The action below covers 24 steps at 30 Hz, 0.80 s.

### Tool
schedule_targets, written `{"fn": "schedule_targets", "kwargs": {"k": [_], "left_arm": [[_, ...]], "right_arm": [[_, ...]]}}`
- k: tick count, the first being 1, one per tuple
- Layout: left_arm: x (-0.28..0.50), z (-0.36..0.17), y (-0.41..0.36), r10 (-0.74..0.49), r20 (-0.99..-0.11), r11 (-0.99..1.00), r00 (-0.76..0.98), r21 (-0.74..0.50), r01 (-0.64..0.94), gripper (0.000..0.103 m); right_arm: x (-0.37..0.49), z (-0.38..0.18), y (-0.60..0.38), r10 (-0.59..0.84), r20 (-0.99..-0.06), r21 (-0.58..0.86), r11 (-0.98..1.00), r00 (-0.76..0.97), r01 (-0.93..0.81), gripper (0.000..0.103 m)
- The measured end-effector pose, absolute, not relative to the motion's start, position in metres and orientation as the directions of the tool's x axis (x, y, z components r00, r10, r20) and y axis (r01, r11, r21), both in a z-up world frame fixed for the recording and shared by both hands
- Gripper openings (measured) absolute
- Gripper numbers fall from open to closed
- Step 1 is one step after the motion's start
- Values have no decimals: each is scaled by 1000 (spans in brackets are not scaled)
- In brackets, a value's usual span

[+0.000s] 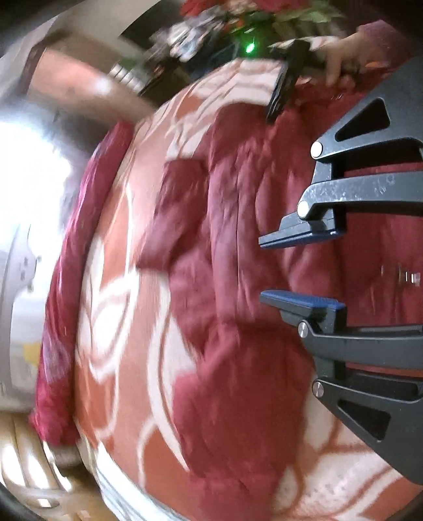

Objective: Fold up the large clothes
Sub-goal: 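Fold the sleeve with the right gripper across the coat body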

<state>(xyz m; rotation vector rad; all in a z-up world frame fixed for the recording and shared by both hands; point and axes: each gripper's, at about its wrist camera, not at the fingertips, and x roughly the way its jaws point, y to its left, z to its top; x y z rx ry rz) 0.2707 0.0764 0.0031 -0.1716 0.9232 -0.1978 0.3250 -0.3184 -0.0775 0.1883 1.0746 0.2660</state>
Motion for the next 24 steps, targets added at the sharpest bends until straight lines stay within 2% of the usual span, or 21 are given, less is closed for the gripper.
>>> {"fn": "schedule_targets", "kwargs": {"k": [3, 7, 11, 16, 21, 24], "left_arm": [[281, -7, 42, -243, -794, 969, 557, -179, 168, 24], [303, -49, 22, -201, -865, 975, 461, -133, 176, 24], [307, -69, 27, -204, -881, 977, 428, -156, 145, 24], [308, -70, 32, -214, -882, 976, 419, -174, 131, 24], [309, -82, 34, -215, -885, 976, 413, -182, 118, 24], [314, -90, 38, -232, -882, 973, 409, -206, 107, 23]], "right_arm": [[323, -77, -319, 288, -844, 260, 957, 452, -126, 48], [322, -79, -323, 277, -851, 253, 961, 446, -114, 48], [320, -64, -321, 269, -854, 245, 963, 446, -112, 49], [317, -38, -300, 297, -805, 242, 955, 513, -173, 52], [333, -82, -287, 212, -885, 161, 975, 414, -156, 55], [334, -90, -294, 236, -876, 188, 970, 422, -151, 55]]}}
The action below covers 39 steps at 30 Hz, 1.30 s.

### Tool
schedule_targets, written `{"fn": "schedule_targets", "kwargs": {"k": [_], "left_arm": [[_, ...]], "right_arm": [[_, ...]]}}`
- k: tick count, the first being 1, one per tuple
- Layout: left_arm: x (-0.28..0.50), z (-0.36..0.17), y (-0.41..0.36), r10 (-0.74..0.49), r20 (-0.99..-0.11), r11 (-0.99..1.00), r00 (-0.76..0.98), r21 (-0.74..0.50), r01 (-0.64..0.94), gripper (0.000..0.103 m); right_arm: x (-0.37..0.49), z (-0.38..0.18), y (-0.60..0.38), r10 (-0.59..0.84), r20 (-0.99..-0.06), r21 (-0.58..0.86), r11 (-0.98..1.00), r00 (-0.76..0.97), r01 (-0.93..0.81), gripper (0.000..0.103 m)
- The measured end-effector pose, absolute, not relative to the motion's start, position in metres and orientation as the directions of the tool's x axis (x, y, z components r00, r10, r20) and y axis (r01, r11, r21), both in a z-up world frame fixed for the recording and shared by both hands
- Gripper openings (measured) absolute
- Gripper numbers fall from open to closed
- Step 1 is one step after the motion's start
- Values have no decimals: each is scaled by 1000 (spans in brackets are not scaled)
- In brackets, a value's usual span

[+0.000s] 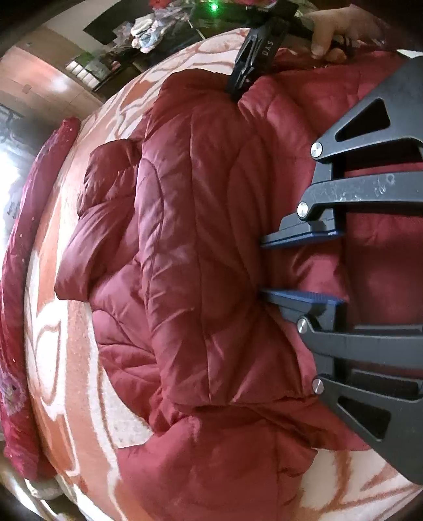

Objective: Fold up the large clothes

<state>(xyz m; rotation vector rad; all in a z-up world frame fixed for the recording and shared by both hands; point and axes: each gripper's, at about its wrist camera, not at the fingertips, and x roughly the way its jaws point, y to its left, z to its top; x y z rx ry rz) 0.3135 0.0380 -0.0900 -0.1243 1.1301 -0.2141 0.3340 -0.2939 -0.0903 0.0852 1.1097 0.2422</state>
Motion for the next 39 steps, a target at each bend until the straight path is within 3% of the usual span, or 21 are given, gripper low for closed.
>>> {"fn": "schedule_targets", "kwargs": {"k": [12, 19, 25, 27, 29, 39], "left_arm": [[309, -84, 48, -264, -868, 965, 420, -238, 115, 23], [273, -57, 91, -241, -837, 965, 492, -259, 32, 24], [242, -56, 161, -212, -815, 930, 539, -338, -145, 46], [235, -57, 184, -211, -804, 902, 556, -379, -206, 65], [228, -59, 206, -189, -798, 881, 572, -395, -260, 75], [217, -77, 279, -82, -821, 805, 566, -389, -448, 75]], "right_arm": [[333, -91, -289, 207, -880, 151, 975, 428, -163, 57], [325, -76, -289, 195, -868, 148, 979, 456, -138, 57], [286, -40, -281, 295, -821, 235, 955, 490, -182, 59], [274, -31, -277, 327, -811, 259, 944, 485, -203, 61], [262, -24, -272, 331, -806, 257, 943, 491, -213, 66], [216, -16, -255, 361, -809, 268, 929, 465, -256, 67]]}}
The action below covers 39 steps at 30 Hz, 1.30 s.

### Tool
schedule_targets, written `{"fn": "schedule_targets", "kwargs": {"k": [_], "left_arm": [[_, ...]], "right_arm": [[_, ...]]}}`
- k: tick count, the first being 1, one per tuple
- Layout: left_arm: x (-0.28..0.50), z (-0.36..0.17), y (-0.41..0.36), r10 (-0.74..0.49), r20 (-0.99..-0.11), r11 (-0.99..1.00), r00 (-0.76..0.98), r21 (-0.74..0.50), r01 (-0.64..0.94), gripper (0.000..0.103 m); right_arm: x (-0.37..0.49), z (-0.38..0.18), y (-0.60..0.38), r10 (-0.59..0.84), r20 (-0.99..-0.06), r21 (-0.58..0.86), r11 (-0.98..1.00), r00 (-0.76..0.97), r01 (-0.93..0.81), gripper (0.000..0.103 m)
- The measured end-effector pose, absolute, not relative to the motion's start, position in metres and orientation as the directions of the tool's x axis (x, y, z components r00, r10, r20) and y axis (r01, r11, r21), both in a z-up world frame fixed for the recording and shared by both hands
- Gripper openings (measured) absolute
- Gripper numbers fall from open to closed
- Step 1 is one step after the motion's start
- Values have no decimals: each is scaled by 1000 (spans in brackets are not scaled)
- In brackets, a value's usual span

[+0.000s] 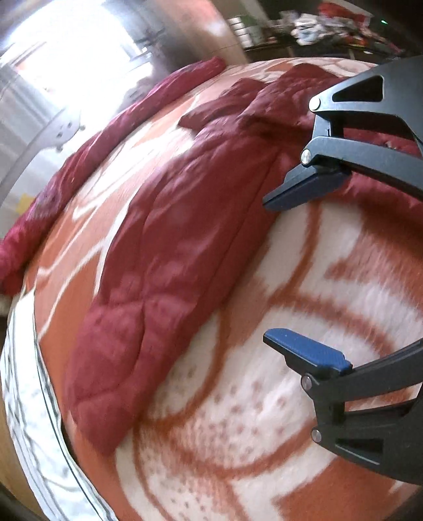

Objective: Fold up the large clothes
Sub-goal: 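Grasp the other sleeve cuff with the left gripper and lift it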

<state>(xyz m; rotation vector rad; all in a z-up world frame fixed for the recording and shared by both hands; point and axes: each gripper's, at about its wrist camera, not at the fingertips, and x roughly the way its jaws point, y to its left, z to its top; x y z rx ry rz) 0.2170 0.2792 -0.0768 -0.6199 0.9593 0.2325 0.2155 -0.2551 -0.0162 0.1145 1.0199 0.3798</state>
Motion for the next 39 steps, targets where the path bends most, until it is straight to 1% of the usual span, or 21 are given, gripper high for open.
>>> {"fn": "schedule_targets", "kwargs": {"k": [6, 10, 13, 21, 24, 28, 29, 30, 31, 32, 33, 36, 39], "left_arm": [[220, -85, 312, -40, -818, 758, 574, -399, -516, 75], [225, -94, 337, -41, -821, 686, 570, -438, -581, 75], [224, -98, 352, -28, -807, 639, 590, -468, -610, 75], [237, -118, 385, 2, -813, 596, 583, -467, -653, 75], [247, -117, 394, 15, -805, 584, 593, -474, -659, 79], [262, -112, 398, 55, -812, 594, 582, -442, -672, 79], [265, -110, 396, 64, -815, 604, 576, -427, -673, 77], [267, -108, 394, 78, -814, 619, 576, -414, -668, 61], [271, -106, 393, 81, -812, 633, 577, -406, -660, 49], [274, -106, 393, 66, -812, 641, 579, -410, -649, 31], [276, -106, 393, 45, -809, 643, 587, -426, -637, 20], [273, -91, 386, 40, -793, 669, 609, -431, -605, 12], [265, -63, 363, 28, -758, 725, 652, -434, -535, 10]], "right_arm": [[203, -12, -254, 382, -800, 299, 922, 462, -245, 67], [200, -10, -249, 384, -797, 299, 922, 466, -248, 67], [199, -8, -245, 386, -796, 298, 920, 467, -253, 67], [200, -13, -240, 401, -799, 317, 914, 448, -253, 67], [200, -14, -238, 404, -802, 318, 913, 441, -257, 67], [200, -16, -235, 411, -804, 324, 909, 430, -263, 67], [199, -17, -234, 412, -805, 323, 908, 427, -266, 67], [199, -16, -232, 413, -805, 322, 907, 426, -270, 67], [200, -16, -231, 414, -804, 323, 906, 426, -273, 67], [199, -16, -231, 417, -803, 324, 905, 426, -275, 67], [199, -15, -230, 419, -801, 325, 904, 427, -278, 67], [198, -14, -229, 424, -797, 328, 902, 430, -281, 67], [197, -13, -229, 429, -792, 334, 900, 435, -281, 67]]}}
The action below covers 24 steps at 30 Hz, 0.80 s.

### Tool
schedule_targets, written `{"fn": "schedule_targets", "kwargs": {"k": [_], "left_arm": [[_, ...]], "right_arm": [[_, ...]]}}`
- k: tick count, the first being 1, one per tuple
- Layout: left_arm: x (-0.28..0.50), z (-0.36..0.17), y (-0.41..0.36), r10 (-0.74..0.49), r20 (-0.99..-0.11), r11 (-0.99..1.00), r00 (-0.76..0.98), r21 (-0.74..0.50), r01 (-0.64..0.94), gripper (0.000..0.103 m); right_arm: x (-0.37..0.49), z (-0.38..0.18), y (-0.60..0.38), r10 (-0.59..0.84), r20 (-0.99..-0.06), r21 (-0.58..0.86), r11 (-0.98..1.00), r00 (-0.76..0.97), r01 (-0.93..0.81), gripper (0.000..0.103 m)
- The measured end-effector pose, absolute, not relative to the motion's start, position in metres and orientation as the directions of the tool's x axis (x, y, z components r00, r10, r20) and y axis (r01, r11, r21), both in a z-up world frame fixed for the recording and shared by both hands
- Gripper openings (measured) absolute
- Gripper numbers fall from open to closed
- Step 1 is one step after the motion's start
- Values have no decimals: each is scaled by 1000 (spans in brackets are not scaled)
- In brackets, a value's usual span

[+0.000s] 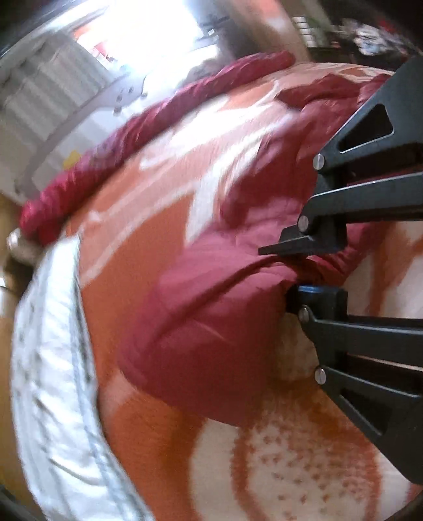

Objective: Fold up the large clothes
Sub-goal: 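Grasp the other sleeve cuff with the left gripper and lift it, then fold the sleeve with the left gripper across the coat body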

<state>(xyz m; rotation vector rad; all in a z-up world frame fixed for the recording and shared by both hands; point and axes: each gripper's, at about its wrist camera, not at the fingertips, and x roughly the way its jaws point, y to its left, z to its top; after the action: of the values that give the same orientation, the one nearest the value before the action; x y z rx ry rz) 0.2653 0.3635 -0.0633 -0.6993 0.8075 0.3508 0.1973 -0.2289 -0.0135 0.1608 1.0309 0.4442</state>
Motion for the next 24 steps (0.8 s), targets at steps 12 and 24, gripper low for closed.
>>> {"fn": "schedule_targets", "kwargs": {"k": [12, 24], "left_arm": [[260, 26, 212, -121, -641, 914, 758, -370, -167, 7], [262, 28, 82, -290, -641, 944, 711, -315, 101, 7]], "right_arm": [[193, -13, -238, 464, -771, 387, 885, 437, -257, 67], [194, -16, -278, 470, -749, 449, 879, 466, -164, 67]]}}
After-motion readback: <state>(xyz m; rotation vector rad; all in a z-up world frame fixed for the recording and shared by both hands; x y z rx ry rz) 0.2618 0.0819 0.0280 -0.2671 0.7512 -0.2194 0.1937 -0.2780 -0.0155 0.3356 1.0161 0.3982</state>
